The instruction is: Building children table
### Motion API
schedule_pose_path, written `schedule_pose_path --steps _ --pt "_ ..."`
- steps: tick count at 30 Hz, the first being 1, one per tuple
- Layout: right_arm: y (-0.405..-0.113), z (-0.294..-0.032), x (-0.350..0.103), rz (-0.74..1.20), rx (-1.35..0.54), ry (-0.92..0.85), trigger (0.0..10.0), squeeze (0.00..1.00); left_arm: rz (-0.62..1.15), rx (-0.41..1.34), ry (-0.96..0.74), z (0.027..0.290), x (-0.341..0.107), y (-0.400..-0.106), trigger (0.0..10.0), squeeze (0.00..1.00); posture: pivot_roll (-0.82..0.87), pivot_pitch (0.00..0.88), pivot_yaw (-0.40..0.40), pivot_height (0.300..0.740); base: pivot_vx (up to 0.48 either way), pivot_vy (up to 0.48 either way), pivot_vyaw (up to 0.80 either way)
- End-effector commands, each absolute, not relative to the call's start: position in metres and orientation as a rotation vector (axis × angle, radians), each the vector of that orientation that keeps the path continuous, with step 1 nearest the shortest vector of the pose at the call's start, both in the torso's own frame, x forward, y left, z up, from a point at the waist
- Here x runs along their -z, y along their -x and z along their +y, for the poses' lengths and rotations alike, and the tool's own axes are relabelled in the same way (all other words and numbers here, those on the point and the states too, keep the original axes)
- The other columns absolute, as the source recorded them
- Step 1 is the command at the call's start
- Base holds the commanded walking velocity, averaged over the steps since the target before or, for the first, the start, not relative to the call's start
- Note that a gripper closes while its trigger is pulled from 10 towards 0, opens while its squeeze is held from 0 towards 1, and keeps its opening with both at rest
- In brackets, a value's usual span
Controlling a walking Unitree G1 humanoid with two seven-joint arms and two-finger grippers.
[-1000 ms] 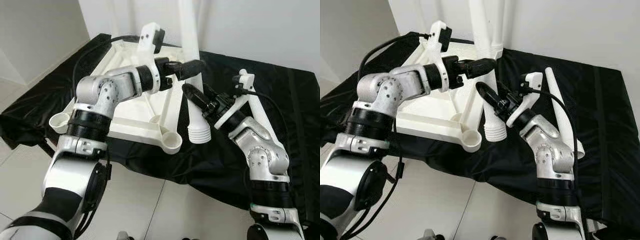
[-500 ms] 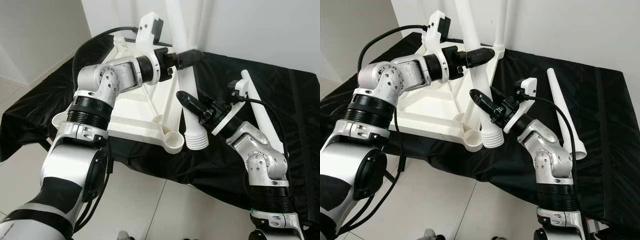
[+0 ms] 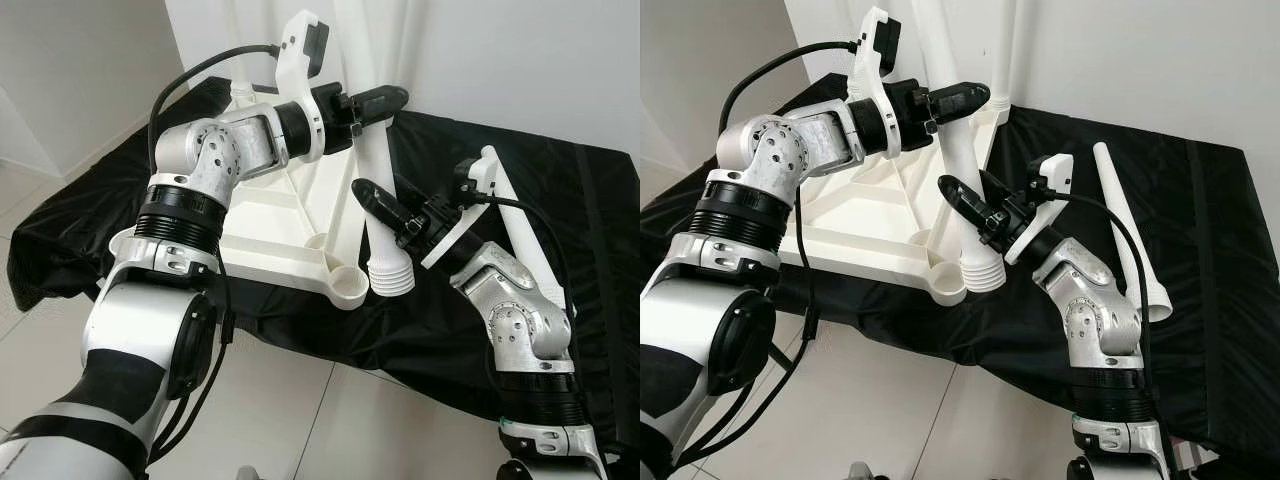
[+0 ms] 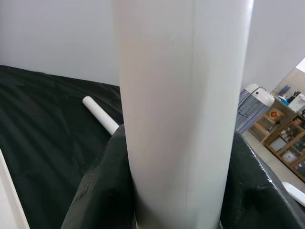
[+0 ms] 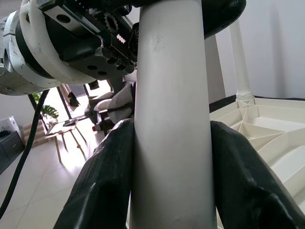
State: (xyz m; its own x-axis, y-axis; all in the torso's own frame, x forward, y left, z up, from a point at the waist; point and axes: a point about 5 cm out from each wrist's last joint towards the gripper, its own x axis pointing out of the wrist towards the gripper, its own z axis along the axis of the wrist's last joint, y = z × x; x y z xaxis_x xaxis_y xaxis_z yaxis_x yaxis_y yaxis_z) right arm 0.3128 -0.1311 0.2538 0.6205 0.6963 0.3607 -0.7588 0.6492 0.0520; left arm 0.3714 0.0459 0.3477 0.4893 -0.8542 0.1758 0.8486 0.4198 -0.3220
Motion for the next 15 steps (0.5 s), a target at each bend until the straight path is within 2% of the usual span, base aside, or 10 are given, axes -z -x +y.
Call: schedule_pose_path --steps 1,5,6,10,12,13,15 --pt "-0.316 -0.133 -0.257 -0.322 -0.825 -0.193 10.0 1.0 -0.065 1.224 0.345 0.047 -0.358 -0.364 0.0 0.0 -0.09 0.06 0.063 0.74 0.0 0.0 0.0" --pt "-0.318 -0.135 -0.259 -0.317 -0.814 -0.202 10.0 1.0 -0.087 1.224 0.299 0.048 -0.36 -0.363 0.0 0.0 -0.09 0.065 0.061 0.74 0.0 0.0 0.0" --pt "-0.319 -0.137 -0.259 -0.316 -0.798 -0.194 10.0 1.0 -0.099 1.23 0.267 0.047 -0.362 -0.361 10.0 0.0 -0.09 0.066 0.06 0.74 0.0 0.0 0.0" --pt "-0.322 -0.139 -0.261 -0.307 -0.776 -0.177 10.0 1.0 -0.128 1.248 0.224 0.044 -0.366 -0.356 10.0 0.0 -0.09 0.068 0.057 0.74 0.0 0.0 0.0" --pt "-0.323 -0.139 -0.262 -0.305 -0.77 -0.17 10.0 0.96 -0.139 1.254 0.208 0.042 -0.368 -0.355 10.0 0.0 -0.09 0.068 0.057 0.74 0.0 0.0 0.0" --pt "-0.325 -0.138 -0.265 -0.297 -0.769 -0.162 10.0 0.0 -0.155 1.265 0.185 0.04 -0.371 -0.352 10.0 0.0 -0.09 0.07 0.054 0.74 0.0 0.0 0.0" --pt "-0.327 -0.138 -0.267 -0.281 -0.765 -0.155 10.0 0.0 -0.173 1.275 0.159 0.037 -0.373 -0.349 10.0 0.0 -0.09 0.072 0.053 0.74 0.0 0.0 0.0"
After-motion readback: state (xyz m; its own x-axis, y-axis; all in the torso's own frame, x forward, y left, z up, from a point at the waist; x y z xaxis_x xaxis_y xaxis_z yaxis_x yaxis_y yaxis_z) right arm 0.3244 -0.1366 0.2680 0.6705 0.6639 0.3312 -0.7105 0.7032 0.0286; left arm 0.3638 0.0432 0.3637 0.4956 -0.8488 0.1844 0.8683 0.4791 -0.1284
